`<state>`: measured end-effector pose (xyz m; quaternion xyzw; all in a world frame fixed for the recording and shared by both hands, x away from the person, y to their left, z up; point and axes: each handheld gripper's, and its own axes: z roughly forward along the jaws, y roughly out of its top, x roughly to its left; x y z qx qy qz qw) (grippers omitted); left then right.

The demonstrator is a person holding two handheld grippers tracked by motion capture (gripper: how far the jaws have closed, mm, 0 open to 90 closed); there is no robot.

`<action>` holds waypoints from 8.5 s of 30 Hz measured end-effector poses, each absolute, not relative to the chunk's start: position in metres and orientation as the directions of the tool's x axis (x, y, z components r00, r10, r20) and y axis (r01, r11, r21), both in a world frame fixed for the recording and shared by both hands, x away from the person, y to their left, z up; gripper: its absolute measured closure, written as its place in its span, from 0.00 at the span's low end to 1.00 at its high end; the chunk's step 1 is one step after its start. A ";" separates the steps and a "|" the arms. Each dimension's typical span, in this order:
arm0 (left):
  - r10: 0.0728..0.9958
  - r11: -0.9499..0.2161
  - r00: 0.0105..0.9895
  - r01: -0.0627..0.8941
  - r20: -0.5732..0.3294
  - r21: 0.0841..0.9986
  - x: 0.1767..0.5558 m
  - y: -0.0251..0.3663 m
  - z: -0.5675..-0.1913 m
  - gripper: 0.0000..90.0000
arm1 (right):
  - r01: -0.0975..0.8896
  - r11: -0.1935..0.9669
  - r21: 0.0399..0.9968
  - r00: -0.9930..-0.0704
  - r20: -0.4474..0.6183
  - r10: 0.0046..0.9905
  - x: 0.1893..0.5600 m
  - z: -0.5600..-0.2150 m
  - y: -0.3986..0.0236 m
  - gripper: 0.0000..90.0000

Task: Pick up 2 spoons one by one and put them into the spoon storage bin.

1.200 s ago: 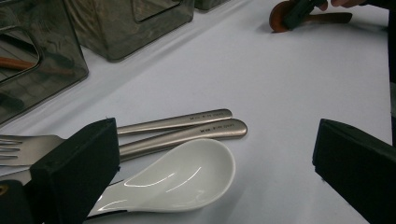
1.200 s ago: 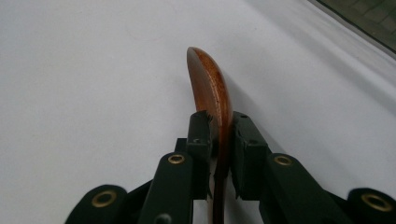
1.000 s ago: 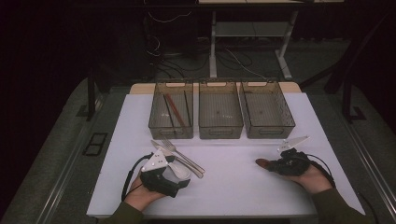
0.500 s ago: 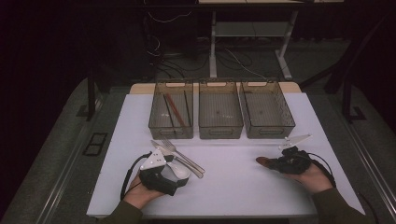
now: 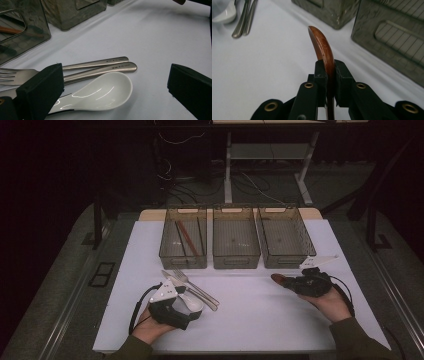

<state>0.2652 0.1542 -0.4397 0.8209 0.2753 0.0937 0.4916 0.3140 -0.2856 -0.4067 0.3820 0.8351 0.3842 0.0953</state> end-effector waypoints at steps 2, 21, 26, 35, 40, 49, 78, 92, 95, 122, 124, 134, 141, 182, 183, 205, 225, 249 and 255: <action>0.544 -0.364 0.831 0.359 -0.117 0.860 0.265 0.154 -0.440 0.00 | 0.562 0.397 0.725 -0.687 0.142 0.712 0.316 -0.405 -0.284 0.90; 0.537 -0.366 0.836 0.353 -0.114 0.861 0.265 0.152 -0.438 0.00 | 0.488 0.318 0.813 -0.679 0.125 0.723 0.348 -0.367 -0.245 0.90; 0.535 -0.363 0.836 0.354 -0.118 0.862 0.266 0.151 -0.439 0.00 | 0.482 0.292 0.826 -0.676 0.139 0.723 0.362 -0.359 -0.231 0.90; 0.532 -0.365 0.839 0.351 -0.116 0.862 0.265 0.150 -0.438 0.00 | 0.456 0.245 0.855 -0.667 0.146 0.731 0.396 -0.338 -0.200 0.90; 0.532 -0.361 0.838 0.353 -0.120 0.863 0.265 0.150 -0.438 0.00 | 0.445 0.239 0.863 -0.662 0.138 0.736 0.415 -0.330 -0.183 0.90; 0.531 -0.357 0.839 0.351 -0.121 0.866 0.265 0.151 -0.437 0.00 | 0.448 0.214 0.868 -0.650 0.152 0.745 0.447 -0.327 -0.158 0.90; 0.520 -0.361 0.846 0.341 -0.116 0.868 0.263 0.150 -0.436 0.00 | 0.535 0.282 0.796 -0.637 0.162 0.753 0.488 -0.373 -0.125 0.90; 0.520 -0.361 0.846 0.343 -0.118 0.867 0.263 0.149 -0.436 0.00 | 0.593 0.349 0.726 -0.619 0.135 0.774 0.491 -0.382 -0.126 0.73; 0.520 -0.364 0.847 0.337 -0.111 0.868 0.263 0.150 -0.436 0.00 | 0.580 0.351 0.735 -0.628 0.130 0.767 0.489 -0.379 -0.127 0.67; 0.530 -0.374 0.841 0.348 -0.110 0.859 0.264 0.149 -0.436 0.00 | 0.487 0.380 0.787 -0.699 0.090 0.710 0.396 -0.361 -0.204 0.29; 0.530 -0.374 0.841 0.348 -0.110 0.859 0.264 0.149 -0.436 0.00 | 0.486 0.373 0.791 -0.703 0.100 0.704 0.388 -0.362 -0.209 0.28; 0.532 -0.375 0.840 0.350 -0.110 0.859 0.264 0.148 -0.437 0.00 | 0.463 0.339 0.819 -0.698 0.100 0.710 0.350 -0.372 -0.224 0.26; 0.532 -0.375 0.839 0.353 -0.113 0.857 0.264 0.148 -0.436 0.00 | 0.480 0.310 0.821 -0.666 0.111 0.737 0.333 -0.382 -0.245 0.26; 0.599 -0.471 0.799 0.407 -0.055 0.783 0.312 0.182 -0.423 0.67 | 0.489 0.333 0.806 -0.676 0.109 0.729 0.254 -0.439 -0.302 0.20; 0.603 -0.474 0.795 0.420 -0.062 0.774 0.314 0.183 -0.424 0.73 | 0.490 0.331 0.806 -0.675 0.110 0.730 0.255 -0.439 -0.302 0.20; 0.589 -0.578 0.804 0.490 -0.081 0.652 0.313 0.182 -0.436 0.99 | 0.494 0.332 0.803 -0.676 0.115 0.728 0.254 -0.440 -0.306 0.20; 0.546 -0.459 0.818 0.473 -0.181 0.752 0.301 0.168 -0.429 0.54 | 0.492 0.335 0.803 -0.680 0.115 0.724 0.255 -0.439 -0.306 0.20; 0.503 -0.588 0.856 0.442 -0.121 0.678 0.295 0.146 -0.444 0.48 | 0.489 0.337 0.805 -0.683 0.113 0.722 0.255 -0.438 -0.308 0.20; 0.465 -0.612 0.878 0.410 -0.112 0.676 0.293 0.146 -0.443 0.57 | 0.489 0.336 0.805 -0.682 0.113 0.723 0.255 -0.438 -0.308 0.20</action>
